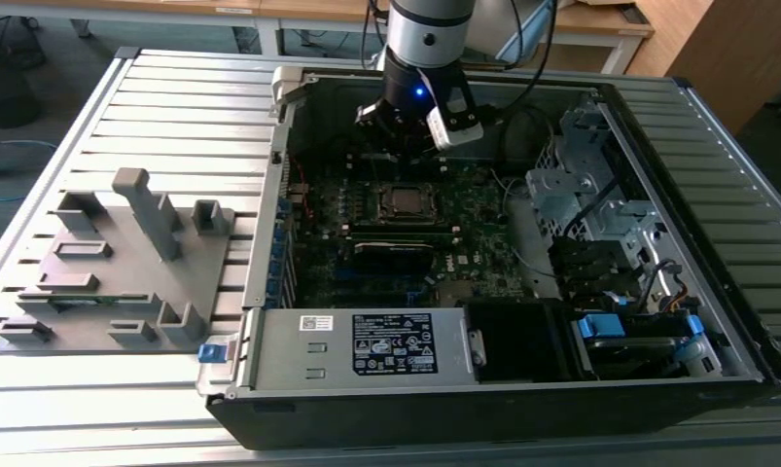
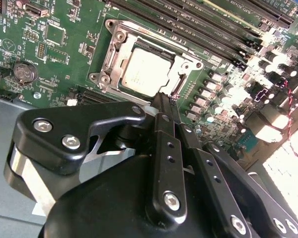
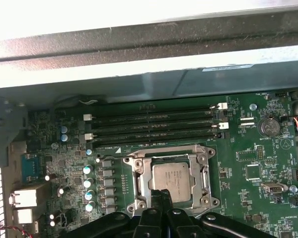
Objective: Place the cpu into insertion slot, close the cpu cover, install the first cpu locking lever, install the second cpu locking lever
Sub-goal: 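Install the first cpu locking lever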
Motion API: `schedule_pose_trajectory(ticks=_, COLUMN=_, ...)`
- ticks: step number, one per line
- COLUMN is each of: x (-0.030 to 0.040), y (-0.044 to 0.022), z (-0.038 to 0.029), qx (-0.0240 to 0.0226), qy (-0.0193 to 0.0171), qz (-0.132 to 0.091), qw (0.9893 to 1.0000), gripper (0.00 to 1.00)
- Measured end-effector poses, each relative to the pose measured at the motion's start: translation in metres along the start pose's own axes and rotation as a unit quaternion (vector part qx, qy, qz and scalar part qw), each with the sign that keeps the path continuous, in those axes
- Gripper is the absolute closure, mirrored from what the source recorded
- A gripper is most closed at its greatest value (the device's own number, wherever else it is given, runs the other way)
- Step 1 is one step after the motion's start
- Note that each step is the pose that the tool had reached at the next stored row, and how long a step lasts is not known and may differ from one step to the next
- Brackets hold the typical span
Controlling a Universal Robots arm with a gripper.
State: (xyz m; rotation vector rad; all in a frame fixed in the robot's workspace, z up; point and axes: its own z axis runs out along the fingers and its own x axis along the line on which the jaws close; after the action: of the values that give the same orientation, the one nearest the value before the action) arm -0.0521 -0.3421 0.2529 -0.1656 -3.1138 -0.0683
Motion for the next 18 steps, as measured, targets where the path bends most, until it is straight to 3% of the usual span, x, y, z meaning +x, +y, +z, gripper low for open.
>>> schedule_pose_trajectory(ticks=10, x=0.0102, y=-0.0011, z=0.0001, qx=-0.0001, qy=0.0001, qz=0.0, qw=1.0, gripper=0.9)
schedule_pose_trajectory(ticks=18, x=0.0106, y=-0.0012, z=-0.0004, qx=0.0, qy=0.0001, qz=0.0, qw=1.0, gripper=0.9)
